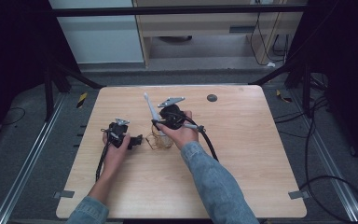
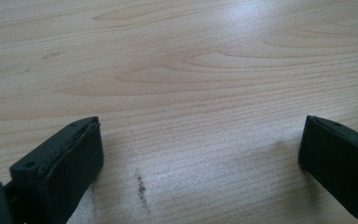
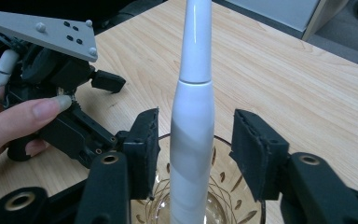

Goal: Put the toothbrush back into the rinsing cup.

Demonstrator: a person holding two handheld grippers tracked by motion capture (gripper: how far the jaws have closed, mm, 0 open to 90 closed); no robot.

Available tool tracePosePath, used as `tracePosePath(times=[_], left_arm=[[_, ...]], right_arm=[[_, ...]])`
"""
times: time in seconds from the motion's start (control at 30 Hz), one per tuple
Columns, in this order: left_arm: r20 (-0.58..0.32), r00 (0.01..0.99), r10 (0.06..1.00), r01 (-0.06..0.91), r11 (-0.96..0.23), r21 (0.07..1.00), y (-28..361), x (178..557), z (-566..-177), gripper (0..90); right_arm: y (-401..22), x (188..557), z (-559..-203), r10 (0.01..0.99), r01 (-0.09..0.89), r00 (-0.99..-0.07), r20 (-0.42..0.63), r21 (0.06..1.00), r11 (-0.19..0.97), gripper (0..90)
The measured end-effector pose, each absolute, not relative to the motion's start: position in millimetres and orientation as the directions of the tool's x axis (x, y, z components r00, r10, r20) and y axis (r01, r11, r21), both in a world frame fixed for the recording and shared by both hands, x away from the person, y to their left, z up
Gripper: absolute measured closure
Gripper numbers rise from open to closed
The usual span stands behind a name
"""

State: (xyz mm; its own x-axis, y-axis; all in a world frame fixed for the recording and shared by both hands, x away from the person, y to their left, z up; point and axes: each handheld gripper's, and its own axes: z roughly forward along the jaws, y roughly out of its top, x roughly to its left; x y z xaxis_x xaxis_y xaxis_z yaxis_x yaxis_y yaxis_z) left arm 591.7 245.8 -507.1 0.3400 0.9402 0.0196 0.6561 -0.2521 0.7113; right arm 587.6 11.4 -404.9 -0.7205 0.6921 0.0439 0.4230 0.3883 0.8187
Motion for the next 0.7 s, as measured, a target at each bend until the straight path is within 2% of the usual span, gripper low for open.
tracePosePath(times=[0.4, 0.7], left_arm=[[0.018, 0.339, 0.941, 0.656, -0.250, 0.713, 245.6, 591.7, -507.2, 0.0], [0.018, 0.338, 0.941, 0.656, -0.250, 0.713, 245.6, 591.7, -507.2, 0.0]], right_arm=[[11.0, 587.2, -400.9, 0.713, 0.424, -0.701, 0.029, 0.820, 0.384, 34.3], [11.2, 584.8, -398.4, 0.723, 0.403, -0.691, -0.011, 0.824, 0.398, 17.8]])
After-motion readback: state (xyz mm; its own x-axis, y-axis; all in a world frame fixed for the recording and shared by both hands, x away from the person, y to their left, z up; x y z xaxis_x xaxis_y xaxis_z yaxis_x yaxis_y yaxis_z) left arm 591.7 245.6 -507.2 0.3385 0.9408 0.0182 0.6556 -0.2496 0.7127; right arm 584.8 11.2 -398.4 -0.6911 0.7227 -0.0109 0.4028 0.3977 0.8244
